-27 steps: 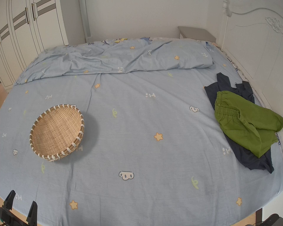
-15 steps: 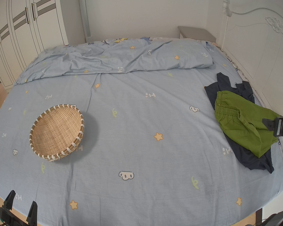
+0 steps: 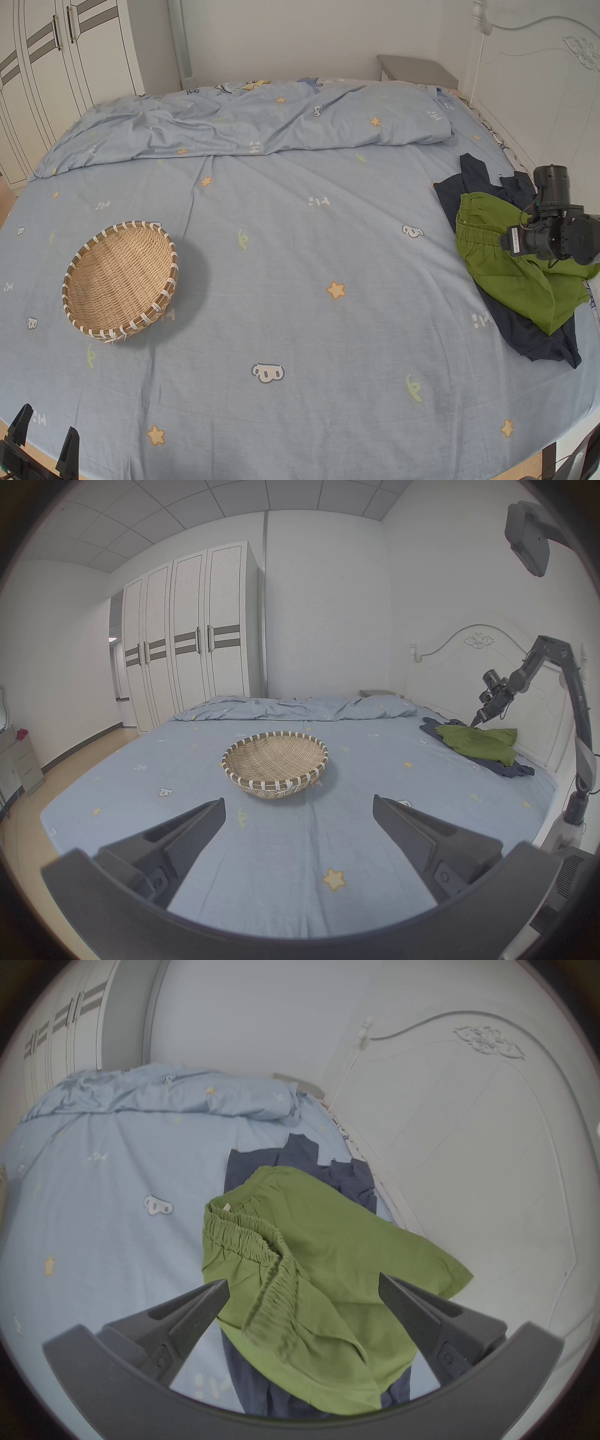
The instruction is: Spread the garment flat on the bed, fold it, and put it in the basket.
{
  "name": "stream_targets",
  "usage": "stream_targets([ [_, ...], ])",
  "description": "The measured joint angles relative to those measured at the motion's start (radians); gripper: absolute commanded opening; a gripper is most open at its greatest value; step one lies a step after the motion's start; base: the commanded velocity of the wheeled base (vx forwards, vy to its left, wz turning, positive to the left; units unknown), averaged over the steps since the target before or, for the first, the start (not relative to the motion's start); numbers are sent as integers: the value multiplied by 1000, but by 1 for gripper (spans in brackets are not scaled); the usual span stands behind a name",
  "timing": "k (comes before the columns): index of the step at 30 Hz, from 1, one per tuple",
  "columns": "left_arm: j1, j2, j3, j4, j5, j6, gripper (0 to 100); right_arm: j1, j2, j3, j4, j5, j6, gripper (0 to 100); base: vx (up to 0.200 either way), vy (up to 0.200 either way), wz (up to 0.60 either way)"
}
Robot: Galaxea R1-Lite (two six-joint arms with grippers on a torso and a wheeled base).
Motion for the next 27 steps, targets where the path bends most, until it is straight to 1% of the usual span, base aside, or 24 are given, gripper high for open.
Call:
stream_targets([
  [4,0,0,0,0,0,0,100,-2,87,-56,-1,-11,-5,100,0,0,0],
  [9,0,0,0,0,0,0,100,-10,141,-76,1,-18,-6,100,0,0,0],
  [10,0,0,0,0,0,0,100,-12,149,-79,1,-18,-6,0,0,0,0],
  [20,0,0,0,0,0,0,100,-17,169,-99,36,-20,-6,0,0,0,0],
  [27,0,0,0,0,0,0,100,-1,131,-97,81,-15,-5,0,0,0,0],
])
